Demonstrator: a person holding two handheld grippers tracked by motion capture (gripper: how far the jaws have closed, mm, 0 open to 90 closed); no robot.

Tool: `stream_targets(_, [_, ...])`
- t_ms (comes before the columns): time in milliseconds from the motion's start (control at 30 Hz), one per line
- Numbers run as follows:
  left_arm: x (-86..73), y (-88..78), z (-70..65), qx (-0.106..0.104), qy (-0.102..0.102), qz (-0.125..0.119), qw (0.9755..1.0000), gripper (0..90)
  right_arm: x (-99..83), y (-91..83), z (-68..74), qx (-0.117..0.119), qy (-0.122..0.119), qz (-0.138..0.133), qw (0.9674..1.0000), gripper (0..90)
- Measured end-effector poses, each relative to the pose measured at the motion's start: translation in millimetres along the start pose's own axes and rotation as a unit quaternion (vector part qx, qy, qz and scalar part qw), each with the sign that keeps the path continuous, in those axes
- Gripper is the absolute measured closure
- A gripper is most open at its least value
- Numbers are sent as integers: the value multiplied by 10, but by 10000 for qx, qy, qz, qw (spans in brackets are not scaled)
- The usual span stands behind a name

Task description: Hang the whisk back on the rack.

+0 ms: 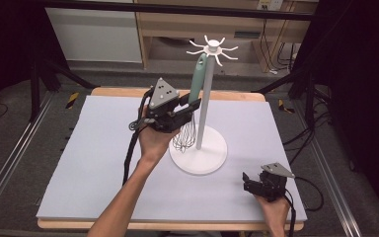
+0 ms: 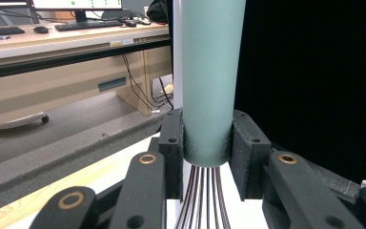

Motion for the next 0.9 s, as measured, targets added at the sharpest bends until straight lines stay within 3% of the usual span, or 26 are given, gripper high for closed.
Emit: stream_targets(900, [-21, 139, 10, -18, 70, -103, 9999, 678, -8, 5, 13, 14, -24, 24, 10000, 108])
Point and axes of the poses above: each handheld gripper's, and its own axes: y roughly forward along the jaws, x roughly out of its top, z roughly to its left, the point moved 10 cm from there along y, roughly forward along the jaws, and after that the axes turned 9 degrees about -x, right-handed, at the moved point
